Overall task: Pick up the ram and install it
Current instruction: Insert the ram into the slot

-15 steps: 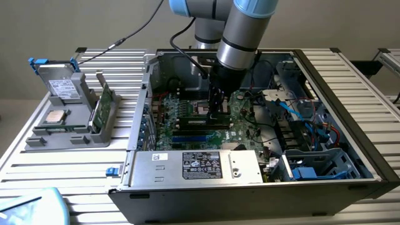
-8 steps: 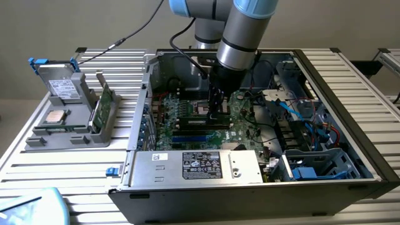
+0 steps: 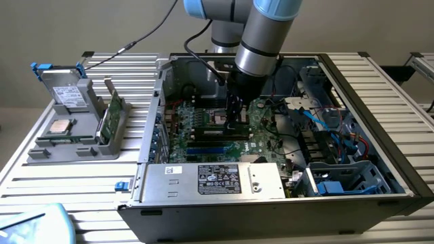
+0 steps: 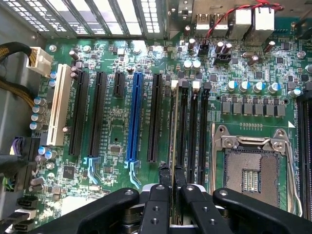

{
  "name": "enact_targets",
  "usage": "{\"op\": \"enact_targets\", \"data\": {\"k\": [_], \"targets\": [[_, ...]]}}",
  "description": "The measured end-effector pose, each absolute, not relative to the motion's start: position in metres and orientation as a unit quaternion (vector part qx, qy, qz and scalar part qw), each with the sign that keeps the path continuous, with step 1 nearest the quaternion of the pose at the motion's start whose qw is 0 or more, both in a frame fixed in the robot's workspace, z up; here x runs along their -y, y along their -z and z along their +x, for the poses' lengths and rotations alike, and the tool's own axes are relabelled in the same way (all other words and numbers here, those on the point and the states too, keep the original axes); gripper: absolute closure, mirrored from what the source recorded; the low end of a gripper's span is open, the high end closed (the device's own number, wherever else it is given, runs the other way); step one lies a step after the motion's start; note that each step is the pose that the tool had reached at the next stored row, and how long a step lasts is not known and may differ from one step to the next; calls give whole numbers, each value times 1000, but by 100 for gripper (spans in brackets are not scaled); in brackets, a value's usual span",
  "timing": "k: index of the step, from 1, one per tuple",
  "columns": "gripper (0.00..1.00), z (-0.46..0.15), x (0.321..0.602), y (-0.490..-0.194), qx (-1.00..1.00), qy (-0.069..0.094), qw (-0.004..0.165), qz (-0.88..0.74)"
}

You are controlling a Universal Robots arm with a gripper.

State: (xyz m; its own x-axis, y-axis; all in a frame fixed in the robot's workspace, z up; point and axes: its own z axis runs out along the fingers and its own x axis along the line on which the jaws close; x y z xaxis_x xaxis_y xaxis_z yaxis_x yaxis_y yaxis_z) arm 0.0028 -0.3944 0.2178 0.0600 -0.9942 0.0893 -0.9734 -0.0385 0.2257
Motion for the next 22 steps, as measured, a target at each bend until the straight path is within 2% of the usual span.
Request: {"op": "enact_targets", "data": {"k": [22], "targets": [[86,5,394,-217,684,47,117,719]]}}
